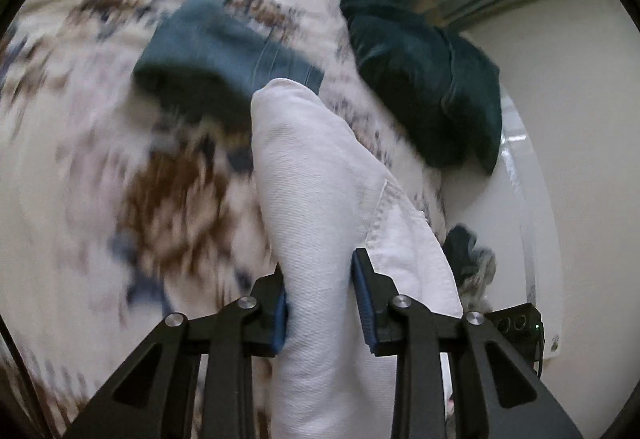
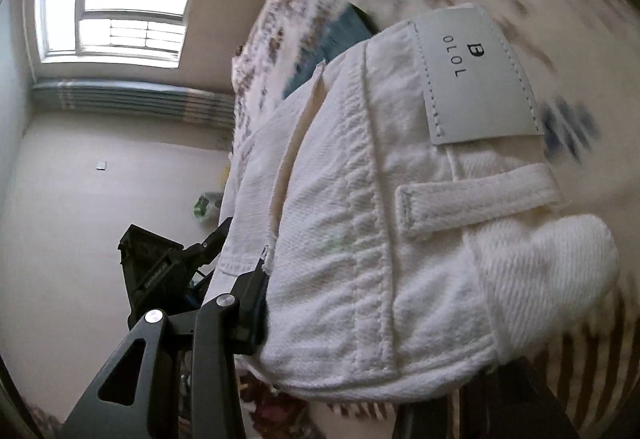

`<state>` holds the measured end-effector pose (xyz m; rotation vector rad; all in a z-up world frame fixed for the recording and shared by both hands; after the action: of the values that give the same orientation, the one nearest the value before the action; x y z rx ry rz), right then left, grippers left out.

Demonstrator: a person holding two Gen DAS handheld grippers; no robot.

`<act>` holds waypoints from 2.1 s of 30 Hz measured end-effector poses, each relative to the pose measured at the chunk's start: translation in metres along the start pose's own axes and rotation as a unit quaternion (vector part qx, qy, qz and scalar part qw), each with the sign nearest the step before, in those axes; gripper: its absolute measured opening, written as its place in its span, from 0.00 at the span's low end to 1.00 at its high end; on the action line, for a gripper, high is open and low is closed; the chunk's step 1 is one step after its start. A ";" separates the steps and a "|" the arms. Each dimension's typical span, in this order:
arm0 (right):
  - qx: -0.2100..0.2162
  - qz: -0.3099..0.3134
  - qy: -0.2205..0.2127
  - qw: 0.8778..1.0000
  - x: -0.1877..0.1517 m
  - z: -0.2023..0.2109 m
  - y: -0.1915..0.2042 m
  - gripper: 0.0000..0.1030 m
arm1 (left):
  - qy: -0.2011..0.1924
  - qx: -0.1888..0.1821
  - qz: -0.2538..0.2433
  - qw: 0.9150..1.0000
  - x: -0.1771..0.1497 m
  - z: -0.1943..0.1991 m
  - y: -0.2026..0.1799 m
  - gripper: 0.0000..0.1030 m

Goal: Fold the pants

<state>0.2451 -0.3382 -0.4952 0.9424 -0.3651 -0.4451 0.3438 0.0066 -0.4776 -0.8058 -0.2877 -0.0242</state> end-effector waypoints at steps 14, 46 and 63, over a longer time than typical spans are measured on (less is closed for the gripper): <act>0.011 0.031 -0.027 0.999 0.121 -0.176 -0.002 0.42 | -0.003 0.051 -0.060 0.997 0.282 -0.068 0.092 0.26; -0.426 0.161 -0.014 0.890 0.117 -0.170 0.124 0.93 | -0.023 0.362 -0.121 0.924 0.207 -0.020 0.012 0.92; -0.419 0.196 -0.064 0.884 0.020 -0.031 0.241 0.93 | -0.075 0.363 -0.128 0.920 0.109 0.106 -0.099 0.92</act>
<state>0.3269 -0.2043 -0.3081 -0.0162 -0.4180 -0.2457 0.4098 0.0230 -0.3087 -0.0240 -0.5071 -0.0955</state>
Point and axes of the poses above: each gripper's, at about its wrist camera, not at the fingertips, and z roughly against the way its jaws point, y to its left, x to its top, the point moved 1 cm from there along -z, roughly the way its jaws point, and after that the axes turned 4 degrees about y, right-handed, at the moved point
